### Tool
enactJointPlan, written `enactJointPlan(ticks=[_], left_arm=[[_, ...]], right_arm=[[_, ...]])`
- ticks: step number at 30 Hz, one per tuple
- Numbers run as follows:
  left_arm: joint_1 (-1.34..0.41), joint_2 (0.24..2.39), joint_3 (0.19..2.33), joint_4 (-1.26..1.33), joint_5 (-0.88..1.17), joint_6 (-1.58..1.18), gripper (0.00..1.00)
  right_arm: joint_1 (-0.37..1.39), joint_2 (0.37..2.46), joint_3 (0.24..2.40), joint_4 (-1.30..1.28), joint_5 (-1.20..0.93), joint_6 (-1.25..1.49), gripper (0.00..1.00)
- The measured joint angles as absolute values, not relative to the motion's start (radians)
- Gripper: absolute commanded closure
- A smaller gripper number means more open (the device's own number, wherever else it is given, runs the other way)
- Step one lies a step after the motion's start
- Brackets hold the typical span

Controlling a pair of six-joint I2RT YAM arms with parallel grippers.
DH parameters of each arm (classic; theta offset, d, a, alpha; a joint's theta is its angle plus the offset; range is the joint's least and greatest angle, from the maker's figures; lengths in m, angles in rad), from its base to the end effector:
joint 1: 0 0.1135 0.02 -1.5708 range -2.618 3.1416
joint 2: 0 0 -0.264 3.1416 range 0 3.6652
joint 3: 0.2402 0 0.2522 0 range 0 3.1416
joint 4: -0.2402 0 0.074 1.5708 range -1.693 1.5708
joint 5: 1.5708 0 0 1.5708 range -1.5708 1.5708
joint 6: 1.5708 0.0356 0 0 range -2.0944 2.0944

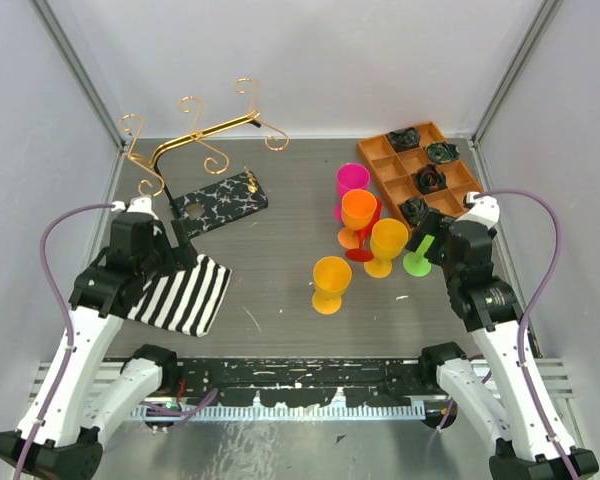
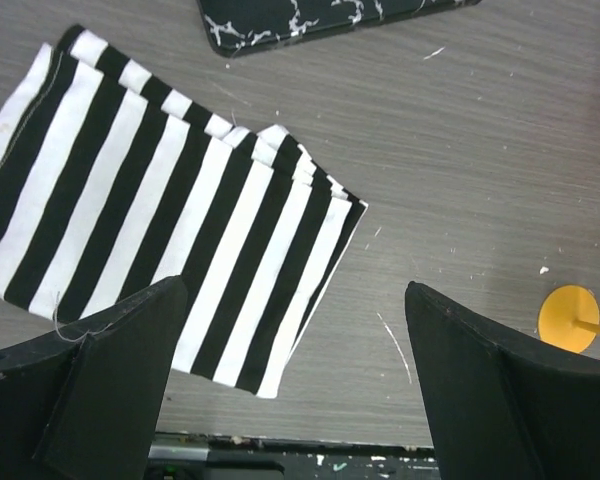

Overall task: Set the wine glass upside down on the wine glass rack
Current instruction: Pick up the wine glass at the center of the board.

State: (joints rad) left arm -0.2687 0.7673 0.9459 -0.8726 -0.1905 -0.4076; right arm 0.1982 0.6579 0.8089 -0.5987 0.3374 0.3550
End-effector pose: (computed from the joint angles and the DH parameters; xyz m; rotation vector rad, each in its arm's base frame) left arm 0.1408 -0.0318 0.3296 -0.2569 2.2393 -0.1473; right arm 0.1408 0.0163 0.3245 0.3666 1.9576 0.0158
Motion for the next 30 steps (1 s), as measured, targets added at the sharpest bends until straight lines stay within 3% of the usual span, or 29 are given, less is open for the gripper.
enactJointPlan(ticks=[16, 30], left_arm=[[-0.262, 0.785, 0.999, -0.962, -0.116, -0.496, 0.02], [-0.260, 0.699, 0.953, -0.901, -0.066, -0.456, 0.02]], right_arm=[[0.185, 0.672, 0.877, -0.737, 0.150, 0.431, 0.00], [0.185, 0.599, 0.712, -0.721, -0.047, 0.513, 0.03]])
